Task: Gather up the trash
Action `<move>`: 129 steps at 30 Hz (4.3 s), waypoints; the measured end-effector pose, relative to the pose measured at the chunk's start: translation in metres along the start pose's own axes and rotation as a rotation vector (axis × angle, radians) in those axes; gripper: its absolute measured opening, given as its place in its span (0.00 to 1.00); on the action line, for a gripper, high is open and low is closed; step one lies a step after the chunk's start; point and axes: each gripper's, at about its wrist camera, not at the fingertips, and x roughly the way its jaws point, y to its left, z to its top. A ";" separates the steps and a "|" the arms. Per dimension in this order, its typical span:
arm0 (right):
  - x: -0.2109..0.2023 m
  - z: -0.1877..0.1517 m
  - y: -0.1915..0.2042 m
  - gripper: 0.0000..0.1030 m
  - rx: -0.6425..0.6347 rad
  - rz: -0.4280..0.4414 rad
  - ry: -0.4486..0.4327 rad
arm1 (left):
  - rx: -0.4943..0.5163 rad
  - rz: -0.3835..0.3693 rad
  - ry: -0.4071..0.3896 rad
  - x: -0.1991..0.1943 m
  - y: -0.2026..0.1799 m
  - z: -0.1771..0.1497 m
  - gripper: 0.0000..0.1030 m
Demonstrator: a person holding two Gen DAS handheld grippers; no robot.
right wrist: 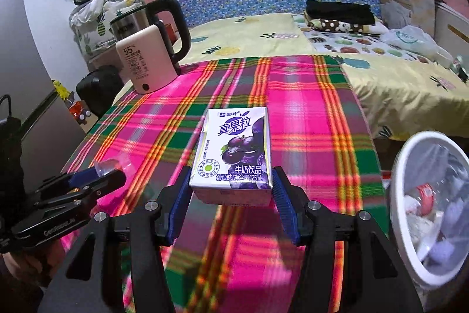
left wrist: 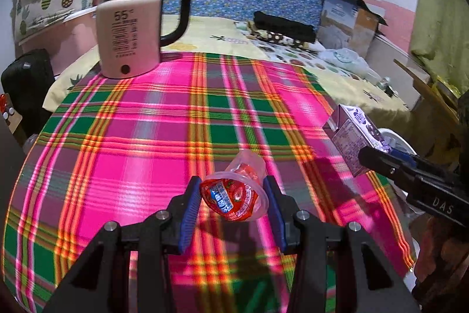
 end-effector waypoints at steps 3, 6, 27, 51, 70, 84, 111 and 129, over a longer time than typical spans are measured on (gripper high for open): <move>-0.009 -0.006 -0.006 0.54 0.007 -0.013 -0.005 | 0.019 -0.018 0.000 -0.004 -0.015 -0.004 0.43; -0.019 -0.011 -0.012 0.54 0.013 -0.028 -0.012 | 0.035 -0.033 0.003 -0.006 -0.027 -0.008 0.43; -0.057 -0.037 -0.081 0.54 0.148 -0.149 -0.057 | 0.188 -0.155 0.025 0.012 -0.126 0.001 0.43; -0.076 -0.066 -0.185 0.55 0.319 -0.351 -0.020 | 0.394 -0.397 0.110 0.090 -0.277 0.013 0.51; -0.105 -0.068 -0.149 0.57 0.255 -0.363 -0.069 | 0.355 -0.342 0.051 0.039 -0.246 0.001 0.61; -0.118 -0.079 -0.105 0.57 0.150 -0.313 -0.071 | 0.328 -0.265 -0.004 -0.013 -0.206 -0.026 0.61; -0.120 -0.088 -0.084 0.57 0.107 -0.281 -0.068 | 0.303 -0.206 -0.013 -0.031 -0.183 -0.046 0.61; -0.120 -0.088 -0.081 0.57 0.104 -0.281 -0.073 | 0.302 -0.197 -0.016 -0.033 -0.178 -0.048 0.61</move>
